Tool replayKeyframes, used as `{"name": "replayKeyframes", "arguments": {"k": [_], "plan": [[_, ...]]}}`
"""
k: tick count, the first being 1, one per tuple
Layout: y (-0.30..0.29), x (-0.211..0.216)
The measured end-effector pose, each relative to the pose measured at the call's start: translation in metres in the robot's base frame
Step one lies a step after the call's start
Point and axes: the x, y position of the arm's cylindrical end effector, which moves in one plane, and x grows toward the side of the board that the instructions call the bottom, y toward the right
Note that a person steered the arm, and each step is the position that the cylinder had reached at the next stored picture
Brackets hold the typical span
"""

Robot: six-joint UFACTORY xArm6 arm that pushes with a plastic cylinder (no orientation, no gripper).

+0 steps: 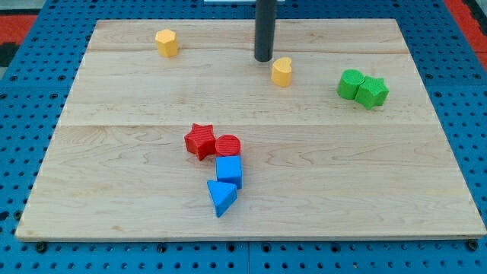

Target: Move yellow hexagon to the center

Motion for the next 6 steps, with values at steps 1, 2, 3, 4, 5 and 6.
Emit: {"name": "replayKeyframes", "arguments": {"k": [1,2,3,4,5,6], "plan": [[0.031,0.026],[0.09,0.026],[0.083,0.028],[0.003,0.015],[-0.056,-0.047],[-0.131,-0.08]]}}
